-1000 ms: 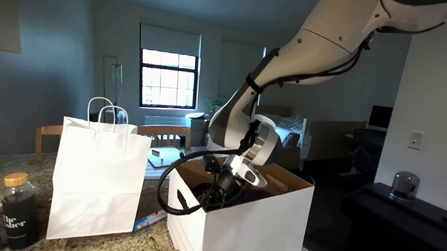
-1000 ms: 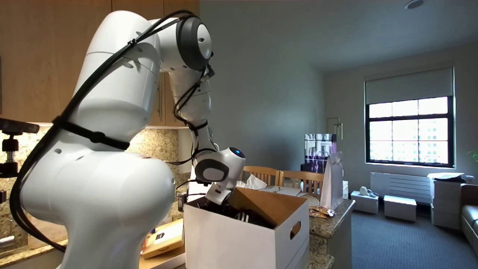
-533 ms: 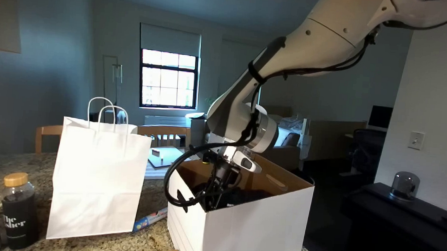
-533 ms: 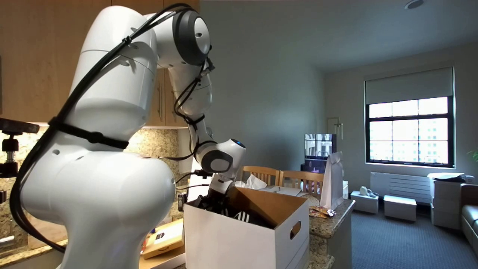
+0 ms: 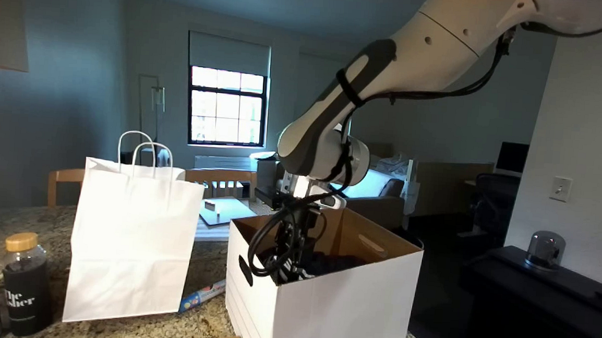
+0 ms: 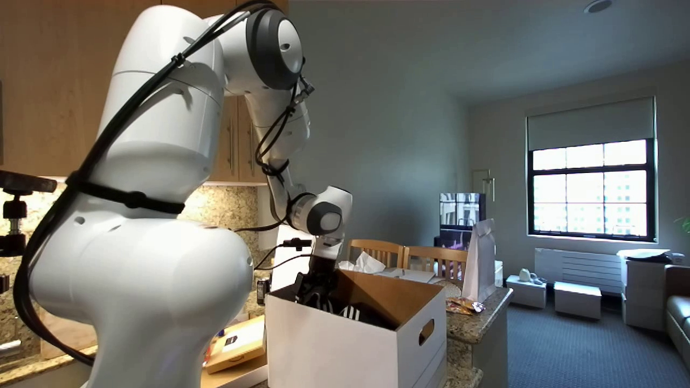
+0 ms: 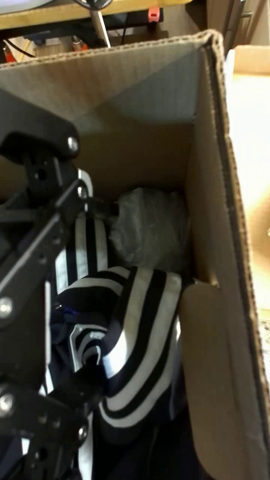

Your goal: Remove three bottles from the box

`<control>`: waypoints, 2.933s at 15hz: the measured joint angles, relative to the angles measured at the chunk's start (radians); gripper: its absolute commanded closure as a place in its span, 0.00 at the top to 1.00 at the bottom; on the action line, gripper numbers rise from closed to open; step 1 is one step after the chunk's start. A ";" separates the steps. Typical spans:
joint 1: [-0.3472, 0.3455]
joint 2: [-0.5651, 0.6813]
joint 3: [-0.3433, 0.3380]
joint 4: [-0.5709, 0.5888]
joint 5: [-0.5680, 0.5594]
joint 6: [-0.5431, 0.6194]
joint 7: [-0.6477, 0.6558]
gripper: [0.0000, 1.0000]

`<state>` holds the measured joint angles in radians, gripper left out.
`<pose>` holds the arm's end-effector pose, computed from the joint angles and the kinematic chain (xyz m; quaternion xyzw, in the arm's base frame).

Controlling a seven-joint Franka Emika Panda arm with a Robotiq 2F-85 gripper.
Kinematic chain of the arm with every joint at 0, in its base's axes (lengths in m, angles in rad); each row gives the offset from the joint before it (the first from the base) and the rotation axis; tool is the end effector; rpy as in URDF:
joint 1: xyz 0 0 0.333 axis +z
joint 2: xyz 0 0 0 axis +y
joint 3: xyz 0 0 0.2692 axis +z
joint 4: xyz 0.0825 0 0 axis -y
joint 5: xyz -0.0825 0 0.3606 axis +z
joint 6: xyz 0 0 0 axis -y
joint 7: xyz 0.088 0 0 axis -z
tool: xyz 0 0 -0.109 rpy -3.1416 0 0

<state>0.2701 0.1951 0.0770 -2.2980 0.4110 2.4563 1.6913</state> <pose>0.4705 0.1714 0.2317 -0.6649 0.7346 0.1236 0.0540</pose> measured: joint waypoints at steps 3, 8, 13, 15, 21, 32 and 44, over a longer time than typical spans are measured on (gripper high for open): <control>-0.027 -0.013 -0.002 0.006 -0.071 -0.058 -0.002 1.00; -0.109 -0.027 -0.009 0.048 -0.115 -0.308 -0.210 1.00; -0.134 -0.027 -0.023 0.097 -0.184 -0.460 -0.324 1.00; -0.138 -0.027 -0.027 0.090 -0.183 -0.462 -0.347 1.00; -0.177 -0.027 -0.050 0.029 -0.130 -0.435 -0.477 1.00; -0.217 -0.090 -0.120 0.144 -0.374 -0.802 -0.662 1.00; -0.182 -0.085 -0.039 0.284 -0.627 -0.831 -1.002 1.00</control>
<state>0.0880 0.1102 0.0378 -2.0145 -0.2161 1.6249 0.6898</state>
